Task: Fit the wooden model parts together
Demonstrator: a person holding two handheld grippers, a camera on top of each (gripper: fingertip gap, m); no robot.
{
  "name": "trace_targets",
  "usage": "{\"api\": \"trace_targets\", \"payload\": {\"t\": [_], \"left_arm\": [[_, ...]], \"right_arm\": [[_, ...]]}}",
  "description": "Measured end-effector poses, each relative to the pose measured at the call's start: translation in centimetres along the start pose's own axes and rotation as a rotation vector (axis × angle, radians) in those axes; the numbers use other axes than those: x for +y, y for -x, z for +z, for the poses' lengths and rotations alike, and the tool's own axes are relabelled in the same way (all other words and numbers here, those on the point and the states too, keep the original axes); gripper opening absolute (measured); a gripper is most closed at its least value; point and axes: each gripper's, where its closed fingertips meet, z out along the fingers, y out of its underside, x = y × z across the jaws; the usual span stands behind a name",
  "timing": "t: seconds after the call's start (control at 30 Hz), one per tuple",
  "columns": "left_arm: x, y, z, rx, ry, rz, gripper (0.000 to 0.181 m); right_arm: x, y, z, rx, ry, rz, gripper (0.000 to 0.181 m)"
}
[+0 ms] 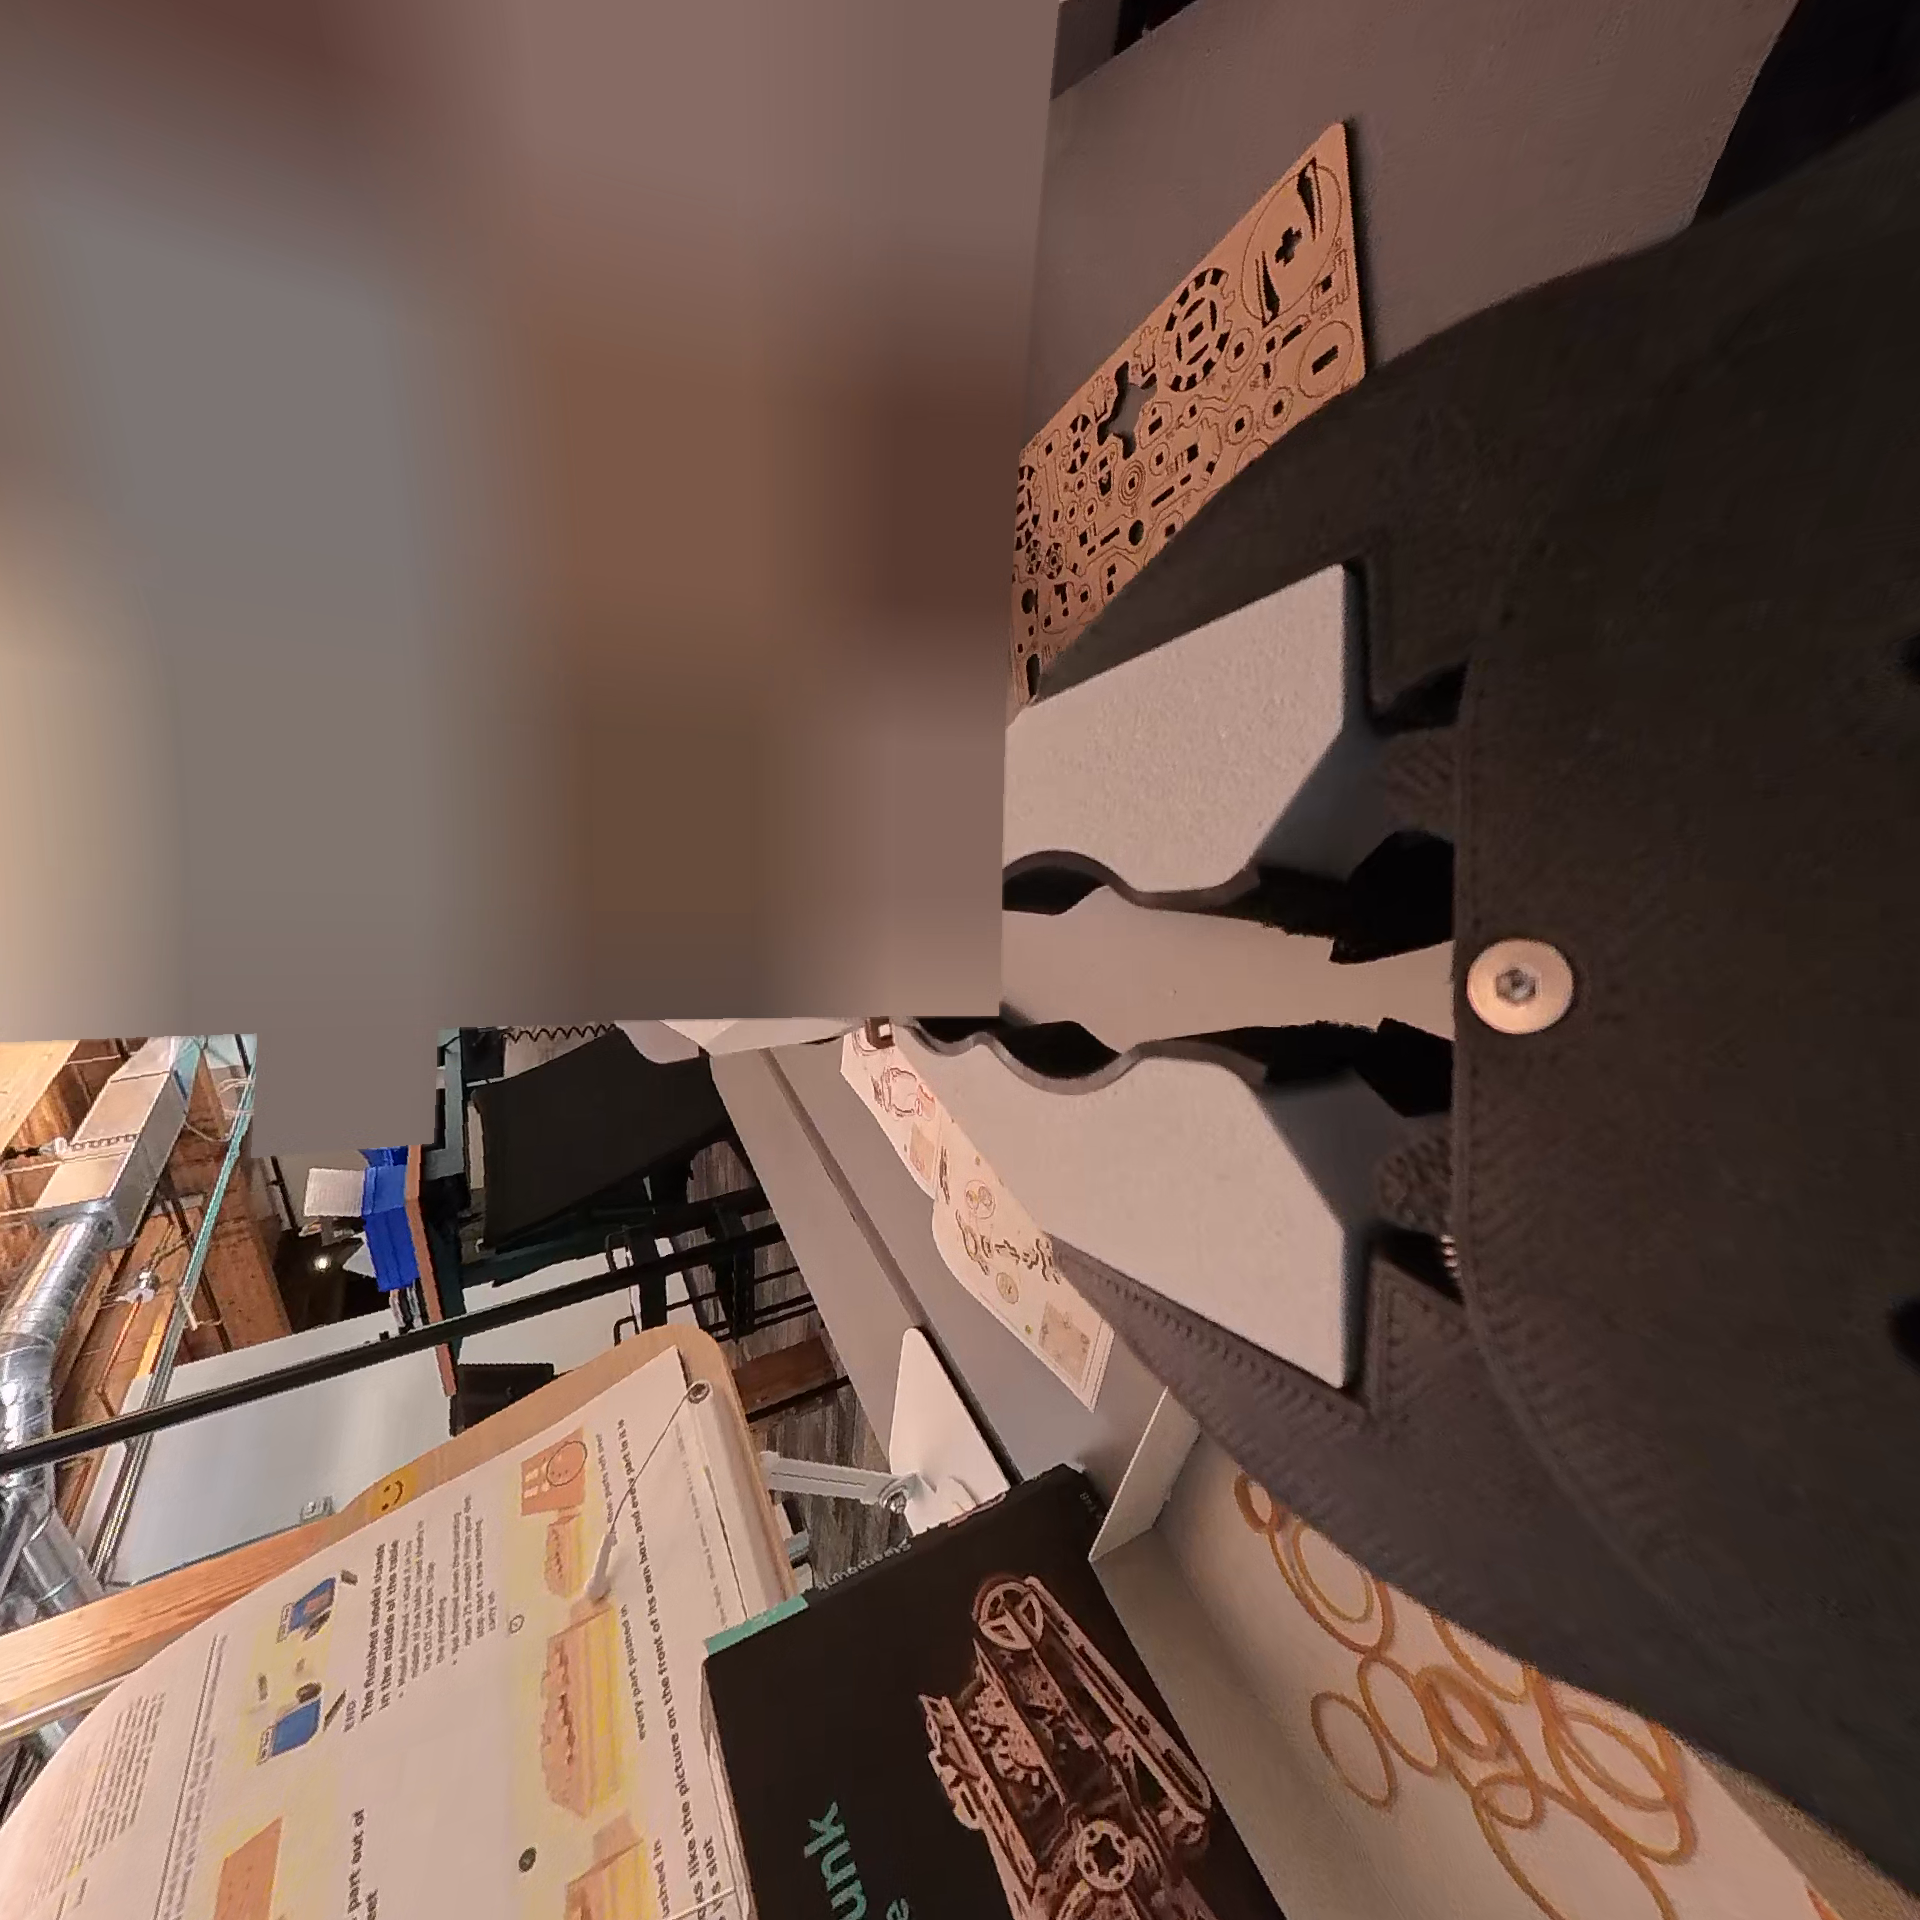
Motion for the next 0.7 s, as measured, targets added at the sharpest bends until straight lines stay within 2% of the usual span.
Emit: {"api": "trace_targets", "payload": {"t": [0.03,0.27,0.4,0.53,0.7], "left_arm": [[0.0,0.0,0.0,0.002,-0.002,-0.002,0.013],[0.1,0.2,0.0,-0.021,0.007,0.064,0.013],[0.4,0.4,0.0,-0.074,0.043,0.19,0.013],[0.4,0.7,-0.1,-0.099,0.057,0.241,0.014],[1.2,0.4,0.2,-0.096,0.104,0.301,0.014]], "right_arm": [[0.0,0.1,0.0,-0.003,0.0,-0.003,0.013],[0.1,-0.3,0.1,-0.021,0.027,0.03,0.014],[0.4,-0.5,0.1,0.05,0.085,-0.103,0.016],[0.1,-0.9,-0.4,0.088,0.1,-0.152,0.022],[0.8,0.0,0.1,0.074,0.161,-0.274,0.021]]}}
